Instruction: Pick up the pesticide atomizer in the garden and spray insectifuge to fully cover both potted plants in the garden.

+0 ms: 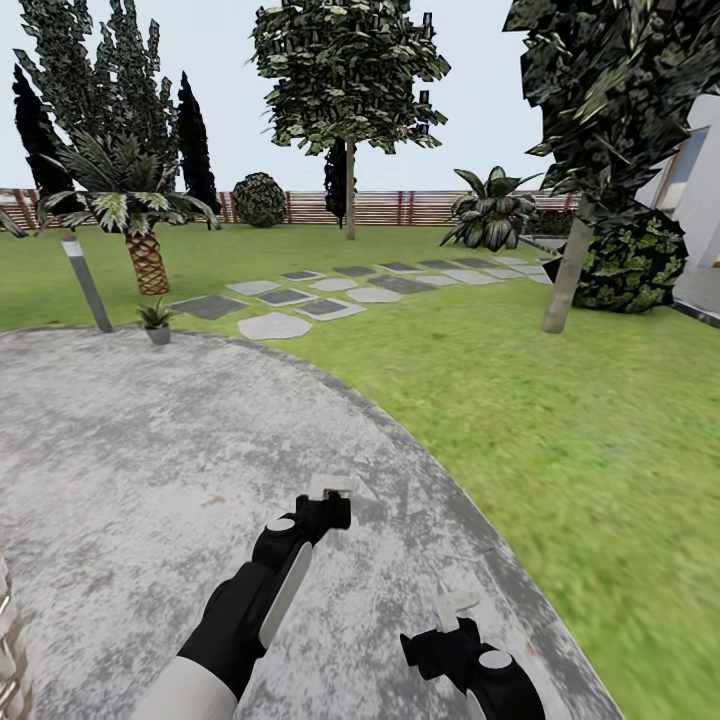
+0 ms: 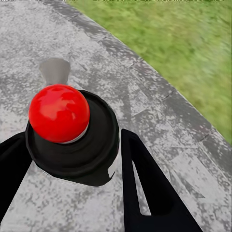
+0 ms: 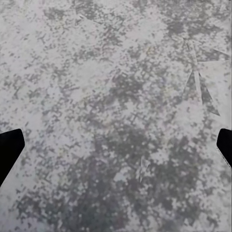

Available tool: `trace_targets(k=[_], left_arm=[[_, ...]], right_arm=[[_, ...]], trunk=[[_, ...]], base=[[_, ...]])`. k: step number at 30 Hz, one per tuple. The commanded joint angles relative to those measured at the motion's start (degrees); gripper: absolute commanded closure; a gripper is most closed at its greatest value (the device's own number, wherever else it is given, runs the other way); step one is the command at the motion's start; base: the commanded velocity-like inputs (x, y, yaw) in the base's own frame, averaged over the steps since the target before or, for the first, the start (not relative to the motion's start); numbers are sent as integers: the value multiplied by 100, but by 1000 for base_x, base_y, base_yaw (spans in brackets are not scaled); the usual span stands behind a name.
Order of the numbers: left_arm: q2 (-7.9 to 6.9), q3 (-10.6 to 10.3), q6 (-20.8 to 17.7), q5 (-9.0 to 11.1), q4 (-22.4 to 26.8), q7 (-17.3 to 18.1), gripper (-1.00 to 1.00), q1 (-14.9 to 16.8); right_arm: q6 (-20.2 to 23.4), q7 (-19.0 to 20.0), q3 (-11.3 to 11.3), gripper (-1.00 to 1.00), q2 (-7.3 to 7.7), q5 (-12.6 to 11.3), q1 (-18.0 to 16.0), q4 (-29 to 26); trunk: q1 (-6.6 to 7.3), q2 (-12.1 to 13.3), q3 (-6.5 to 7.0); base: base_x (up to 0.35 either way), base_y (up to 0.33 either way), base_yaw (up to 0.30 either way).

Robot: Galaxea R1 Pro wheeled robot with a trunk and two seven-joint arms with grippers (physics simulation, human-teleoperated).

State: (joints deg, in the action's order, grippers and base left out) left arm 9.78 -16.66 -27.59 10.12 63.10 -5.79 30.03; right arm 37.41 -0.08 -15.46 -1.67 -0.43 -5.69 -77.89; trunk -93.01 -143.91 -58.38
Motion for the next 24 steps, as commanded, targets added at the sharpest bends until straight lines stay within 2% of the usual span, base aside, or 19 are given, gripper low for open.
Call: trace_targets(k=[1, 24], left_arm=[[-2, -13, -25, 61, 4, -54, 100, 3], [-2, -12, -25, 61, 4, -54, 100, 3]], right_arm=[[29, -1, -1, -100, 0, -4, -3, -7], [29, -1, -1, -100, 0, -4, -3, -7]], trunk=[[-1, -2, -6], [-1, -2, -6]], base=[[257, 0, 0], [142, 0, 0]])
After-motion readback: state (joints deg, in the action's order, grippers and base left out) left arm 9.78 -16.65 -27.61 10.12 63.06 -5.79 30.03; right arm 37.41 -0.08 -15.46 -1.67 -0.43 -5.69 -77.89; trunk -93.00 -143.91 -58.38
